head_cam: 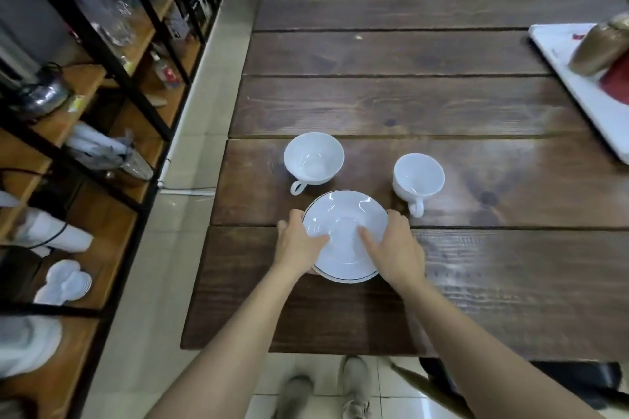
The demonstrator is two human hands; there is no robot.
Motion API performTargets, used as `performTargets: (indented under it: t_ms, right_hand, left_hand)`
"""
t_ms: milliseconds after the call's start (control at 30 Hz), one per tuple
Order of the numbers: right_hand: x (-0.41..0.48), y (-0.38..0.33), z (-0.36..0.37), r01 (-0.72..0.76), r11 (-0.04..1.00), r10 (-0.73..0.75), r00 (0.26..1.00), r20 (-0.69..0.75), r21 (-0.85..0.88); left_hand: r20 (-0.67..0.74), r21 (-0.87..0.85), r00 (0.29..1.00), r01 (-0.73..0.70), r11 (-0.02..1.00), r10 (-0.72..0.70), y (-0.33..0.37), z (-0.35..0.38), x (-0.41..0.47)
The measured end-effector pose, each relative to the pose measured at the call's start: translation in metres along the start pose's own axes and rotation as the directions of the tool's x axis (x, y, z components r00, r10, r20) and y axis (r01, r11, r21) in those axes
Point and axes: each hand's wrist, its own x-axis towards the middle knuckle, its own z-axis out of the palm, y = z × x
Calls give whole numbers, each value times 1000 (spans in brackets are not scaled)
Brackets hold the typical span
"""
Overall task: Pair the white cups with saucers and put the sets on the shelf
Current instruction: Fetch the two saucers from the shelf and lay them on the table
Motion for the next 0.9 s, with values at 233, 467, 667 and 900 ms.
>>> performTargets:
  t_ms: [233, 467, 667, 900]
  right_hand:
    - [-2, 0, 2, -1, 998, -1, 1000, -29, -64]
    - [-10, -3, 5, -100, 988, 76, 979, -190, -119]
    - [-10, -11, 2, -210, 977, 203, 970, -136, -43]
    - [-31, -14, -22, -196, 961, 229, 959, -166, 194]
  left_hand:
    - [-66, 305, 995, -47, 951, 70, -1, -6, 3]
    - [-104, 274, 993, -31, 961, 62, -2, -10, 1]
    - [-96, 225, 992, -61, 972, 84, -4, -12, 5]
    - [-60, 4, 983, -171, 985, 171, 8, -23, -12]
